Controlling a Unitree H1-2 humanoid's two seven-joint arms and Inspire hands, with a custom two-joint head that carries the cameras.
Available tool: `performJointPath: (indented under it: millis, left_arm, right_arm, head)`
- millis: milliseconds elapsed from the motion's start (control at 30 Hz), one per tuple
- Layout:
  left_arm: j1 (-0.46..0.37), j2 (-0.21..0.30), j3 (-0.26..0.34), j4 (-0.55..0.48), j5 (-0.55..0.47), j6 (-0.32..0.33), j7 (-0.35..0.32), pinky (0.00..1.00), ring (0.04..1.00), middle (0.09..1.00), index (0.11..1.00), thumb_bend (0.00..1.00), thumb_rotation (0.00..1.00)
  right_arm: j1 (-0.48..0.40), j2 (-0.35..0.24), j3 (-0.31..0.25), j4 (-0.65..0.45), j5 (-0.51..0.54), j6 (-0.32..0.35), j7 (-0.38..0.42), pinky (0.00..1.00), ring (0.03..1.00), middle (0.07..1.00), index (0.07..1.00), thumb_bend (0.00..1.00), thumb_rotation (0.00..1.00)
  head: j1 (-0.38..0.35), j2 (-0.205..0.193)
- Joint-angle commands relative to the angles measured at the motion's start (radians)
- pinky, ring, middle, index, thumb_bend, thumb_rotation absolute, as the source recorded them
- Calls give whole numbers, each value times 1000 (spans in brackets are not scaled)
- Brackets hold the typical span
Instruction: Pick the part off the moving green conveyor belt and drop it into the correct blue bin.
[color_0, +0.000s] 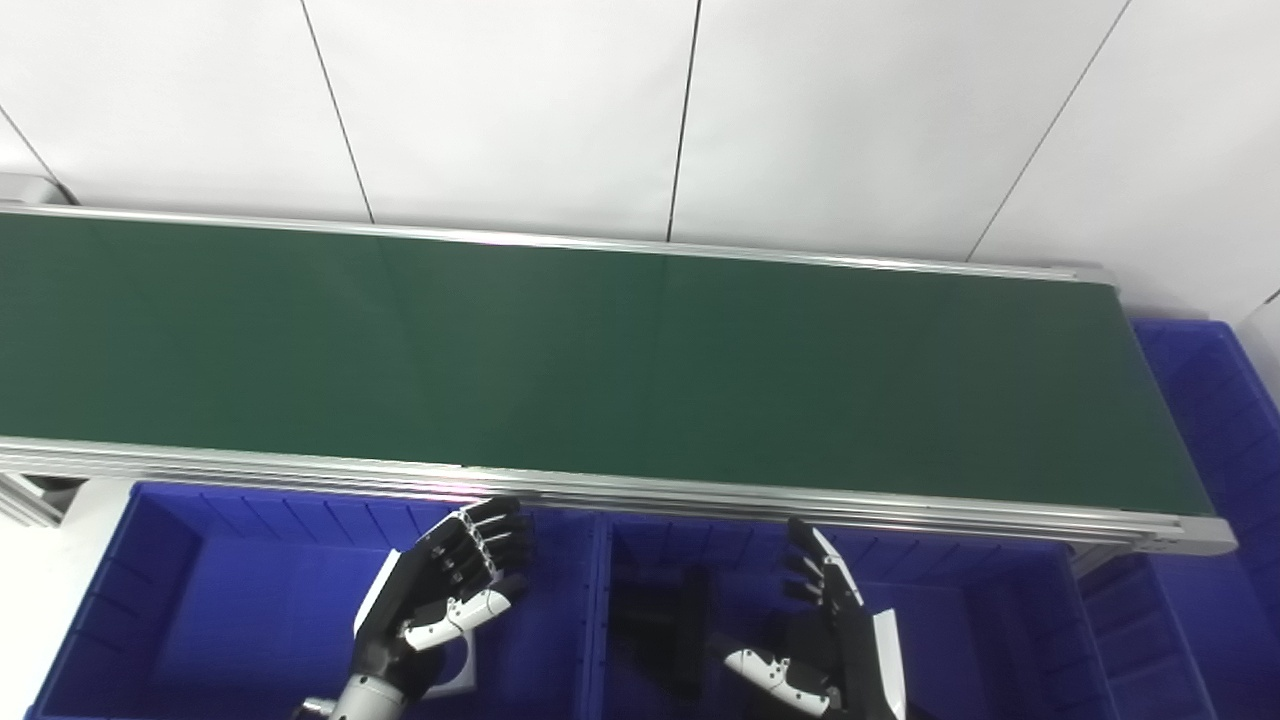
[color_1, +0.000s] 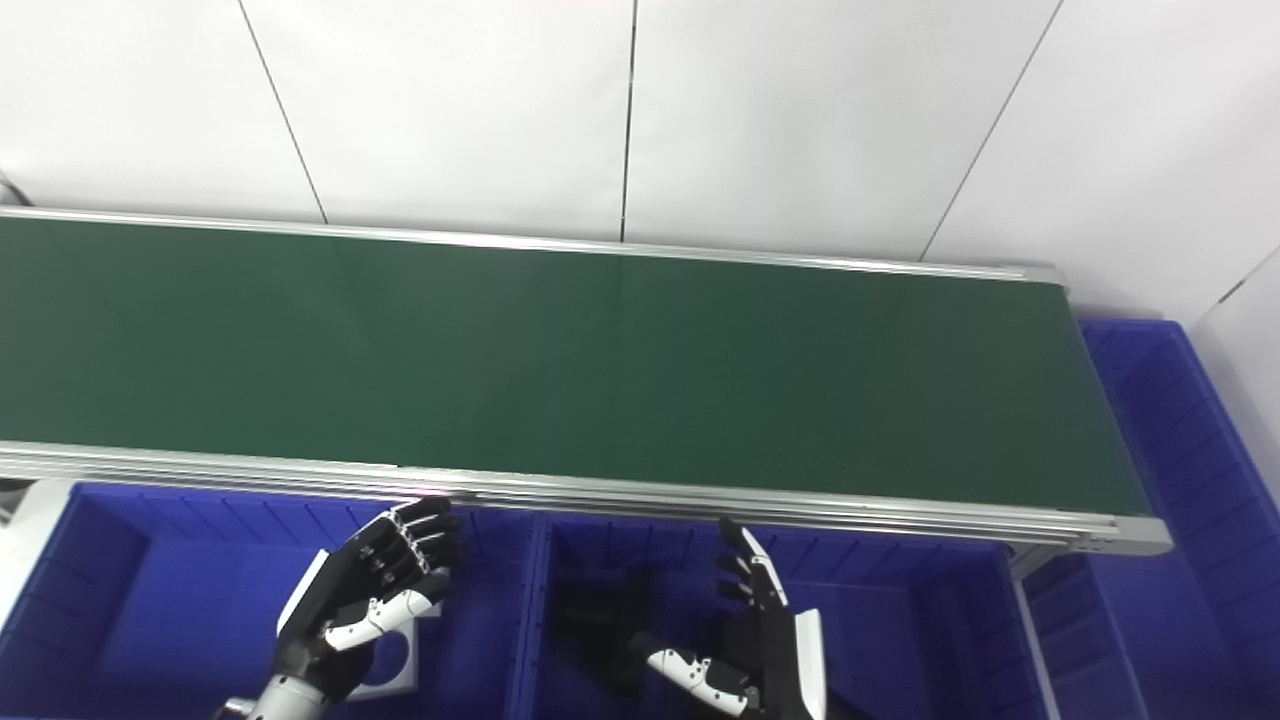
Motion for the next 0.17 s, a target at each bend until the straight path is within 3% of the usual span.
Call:
performJointPath:
  millis: [0,133]
  left_arm:
    - [-11,7,1,-28,2,-20,-7,681,667,692,717,637,0]
    - [-6,16,7,-50,-18,1,-15,688,672,694,717,645,0]
  right_arm:
    - [-5,10,-6,-26,5,-56,-16,686,768,831,847,643,28]
    - [-3,21,-17,-26,6,-54,-11,665,751,814,841,646,1]
  head:
    - [2,7]
    - [-9,38]
